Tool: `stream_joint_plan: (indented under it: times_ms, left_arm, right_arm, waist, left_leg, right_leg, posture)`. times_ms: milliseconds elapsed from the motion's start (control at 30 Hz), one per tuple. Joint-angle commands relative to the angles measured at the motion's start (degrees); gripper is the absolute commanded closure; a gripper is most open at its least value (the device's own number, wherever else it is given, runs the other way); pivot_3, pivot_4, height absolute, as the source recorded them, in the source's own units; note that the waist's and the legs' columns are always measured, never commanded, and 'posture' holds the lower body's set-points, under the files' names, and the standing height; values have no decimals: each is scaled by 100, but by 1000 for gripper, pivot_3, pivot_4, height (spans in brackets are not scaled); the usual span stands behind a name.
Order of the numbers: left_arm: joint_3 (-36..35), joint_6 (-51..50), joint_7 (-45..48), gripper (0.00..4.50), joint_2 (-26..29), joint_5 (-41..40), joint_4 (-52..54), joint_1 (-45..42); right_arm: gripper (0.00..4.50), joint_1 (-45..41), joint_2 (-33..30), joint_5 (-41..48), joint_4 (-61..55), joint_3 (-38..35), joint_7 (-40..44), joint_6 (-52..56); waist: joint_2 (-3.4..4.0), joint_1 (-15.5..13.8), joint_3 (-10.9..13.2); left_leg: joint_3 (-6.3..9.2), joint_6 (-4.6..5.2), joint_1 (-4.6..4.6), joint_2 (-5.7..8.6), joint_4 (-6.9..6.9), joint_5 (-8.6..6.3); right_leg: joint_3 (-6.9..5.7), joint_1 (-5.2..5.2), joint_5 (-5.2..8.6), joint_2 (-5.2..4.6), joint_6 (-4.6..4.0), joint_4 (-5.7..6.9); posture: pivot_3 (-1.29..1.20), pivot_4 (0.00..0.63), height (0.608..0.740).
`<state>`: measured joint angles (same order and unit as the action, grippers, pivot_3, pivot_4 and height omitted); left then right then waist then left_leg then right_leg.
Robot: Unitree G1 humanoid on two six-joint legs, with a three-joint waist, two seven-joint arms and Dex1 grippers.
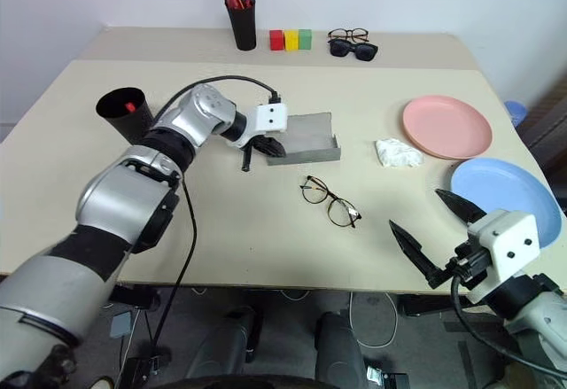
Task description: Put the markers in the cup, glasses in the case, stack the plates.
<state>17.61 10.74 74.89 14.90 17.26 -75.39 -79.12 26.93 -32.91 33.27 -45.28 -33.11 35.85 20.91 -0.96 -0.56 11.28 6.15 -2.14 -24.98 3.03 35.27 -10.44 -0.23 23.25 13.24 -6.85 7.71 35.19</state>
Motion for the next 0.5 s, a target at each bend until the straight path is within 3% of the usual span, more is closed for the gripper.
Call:
stream_joint_plan:
  times_ms: [33,167,300,500]
  left_arm:
    - [-159,150,765,4441,343,-274,513,207]
    - [-128,-162,1656,4441,1095,-661,1852,1022]
    - [320,-1199,1761,4441,2172,-1498,4248,2214]
    - [170,-2102,1591,4441,2338,-1526,5416,2760]
  right_arm:
    - [0,-187,-113,-49,128,125,43,-66]
    - [0,-452,-203,-116,378,318,161,-135]
    - [0,-696,-254,-182,666,478,285,-230]
    - [0,-1029,-293,-283,974,686,400,-336]
  waist:
    - [0,-7,0]
    - [1,23,0]
    - [4,121,-1]
    - [6,9,-2]
  left_leg:
    - [1,0,0,0,1,0]
    - [2,0,0,0,2,0]
    - [5,0,8,-9,-3,1]
    - [6,0,11,-10,10,2]
  right_leg:
    - [0,0,-1,0,0,1]
    - [0,0,-3,0,1,4]
    - [4,0,1,2,-9,16]
    - [3,-10,4,1,-27,16]
  posture:
    - [0,150,740]
    - [0,150,740]
    - [0,150,740]
    - [0,150,740]
